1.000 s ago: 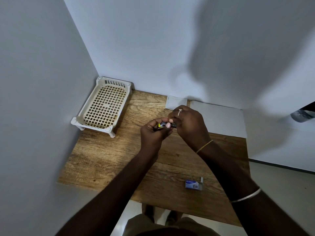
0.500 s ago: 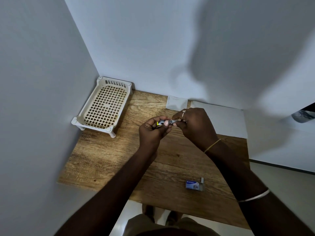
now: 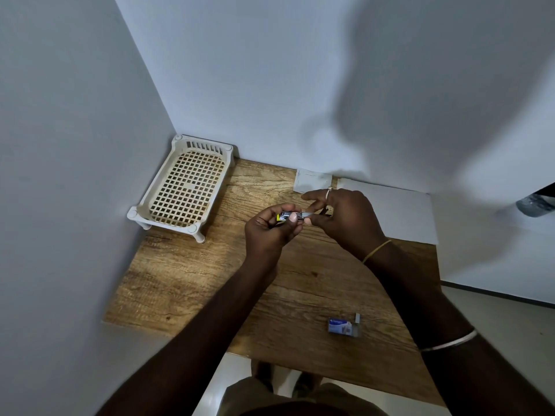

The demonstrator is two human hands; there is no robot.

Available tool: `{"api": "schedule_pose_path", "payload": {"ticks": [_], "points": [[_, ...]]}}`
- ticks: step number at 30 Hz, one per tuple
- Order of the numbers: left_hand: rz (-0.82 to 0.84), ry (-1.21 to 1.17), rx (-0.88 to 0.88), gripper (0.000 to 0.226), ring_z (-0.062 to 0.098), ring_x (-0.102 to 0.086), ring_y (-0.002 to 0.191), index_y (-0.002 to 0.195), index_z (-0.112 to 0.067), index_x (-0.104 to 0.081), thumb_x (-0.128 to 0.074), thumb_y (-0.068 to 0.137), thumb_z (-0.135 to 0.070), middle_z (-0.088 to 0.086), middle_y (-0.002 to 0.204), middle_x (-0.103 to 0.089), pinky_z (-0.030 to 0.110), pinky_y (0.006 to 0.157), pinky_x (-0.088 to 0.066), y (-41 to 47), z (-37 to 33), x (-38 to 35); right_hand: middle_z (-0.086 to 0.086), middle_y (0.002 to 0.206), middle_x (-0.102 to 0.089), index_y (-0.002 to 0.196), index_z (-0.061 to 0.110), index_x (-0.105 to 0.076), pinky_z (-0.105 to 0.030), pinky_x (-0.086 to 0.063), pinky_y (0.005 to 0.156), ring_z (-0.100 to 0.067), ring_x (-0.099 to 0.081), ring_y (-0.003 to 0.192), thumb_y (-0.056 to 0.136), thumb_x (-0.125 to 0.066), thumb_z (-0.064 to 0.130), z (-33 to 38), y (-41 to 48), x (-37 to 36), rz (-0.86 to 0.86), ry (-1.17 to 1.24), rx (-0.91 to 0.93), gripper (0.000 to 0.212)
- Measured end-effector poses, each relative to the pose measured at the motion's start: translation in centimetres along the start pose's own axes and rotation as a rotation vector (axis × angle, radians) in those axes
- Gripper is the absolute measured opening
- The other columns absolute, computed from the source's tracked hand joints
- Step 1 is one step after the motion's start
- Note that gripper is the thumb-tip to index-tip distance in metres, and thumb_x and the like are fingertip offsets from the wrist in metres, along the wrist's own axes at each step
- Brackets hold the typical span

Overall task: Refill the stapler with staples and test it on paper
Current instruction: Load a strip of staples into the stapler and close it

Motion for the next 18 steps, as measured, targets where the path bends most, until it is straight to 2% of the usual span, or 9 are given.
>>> {"api": "schedule_pose_path", "payload": {"ticks": [2,5,9,13,15,18], "points": [[0.0,-0.005,0.002,0.013,0.024,-0.075,0.088,0.102,-0.004,-0.072,-0.07,0.091,0.001,0.008,0.094,-0.078,0.033,0.079,-0.063,0.0,0.0,0.0,0.013,0.089,-0.078,0.112,0.032,-0.074,-0.014,-0.045,0.077,0.0,-0.068,0.085,0.072,-0.086,0.03,-0.2,0.1,-0.2,0.008,0.041,-0.018,0.042],[0.004,-0.019,0.007,0.013,0.029,-0.074,0.091,0.102,-0.004,-0.072,-0.07,0.091,0.002,0.012,0.096,-0.078,0.034,0.08,-0.063,0.0,-0.1,-0.1,0.011,0.089,-0.079,0.111,0.029,-0.075,-0.023,-0.051,0.082,-0.002,-0.07,0.087,0.07,-0.087,0.029,-0.3,0.0,-0.3,0.007,0.089,-0.044,0.042],[0.011,-0.025,0.008,0.014,0.028,-0.075,0.087,0.103,-0.002,-0.071,-0.07,0.09,0.003,0.013,0.095,-0.078,0.035,0.081,-0.063,0.0,-0.1,-0.2,0.008,0.095,-0.079,0.114,0.029,-0.074,-0.023,-0.051,0.082,-0.006,-0.071,0.09,0.071,-0.086,0.03,0.1,-0.1,-0.4,0.009,0.025,-0.027,0.046],[0.016,-0.026,0.004,0.013,0.029,-0.075,0.09,0.1,-0.006,-0.073,-0.069,0.091,0.003,0.01,0.097,-0.078,0.033,0.079,-0.063,0.1,-0.2,-0.2,0.006,0.105,-0.077,0.117,0.028,-0.073,-0.035,-0.055,0.087,-0.014,-0.071,0.099,0.07,-0.085,0.034,0.4,-0.4,-0.1,-0.008,-0.028,0.005,0.049],[0.018,-0.026,0.007,0.014,0.029,-0.075,0.089,0.1,-0.007,-0.073,-0.068,0.092,0.003,0.009,0.097,-0.079,0.032,0.078,-0.063,0.1,-0.2,-0.2,0.004,0.102,-0.077,0.11,0.027,-0.075,-0.037,-0.056,0.081,-0.018,-0.071,0.095,0.072,-0.084,0.035,0.6,-0.7,0.4,-0.063,-0.108,0.047,0.04],[0.022,-0.012,0.001,0.014,0.026,-0.076,0.092,0.101,-0.008,-0.074,-0.069,0.092,0.001,0.009,0.099,-0.078,0.031,0.078,-0.062,0.2,-0.3,-0.1,0.004,0.093,-0.076,0.092,0.022,-0.078,-0.033,-0.053,0.071,-0.02,-0.069,0.085,0.076,-0.081,0.032,1.5,-1.0,0.8,-0.112,-0.248,0.161,0.019]]}}
Point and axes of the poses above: each hand's wrist, its own y-axis towards the middle knuckle, its own x-axis out of the back of the hand, z = x × y, the point moved 10 cm from there along y, towards the middle knuckle
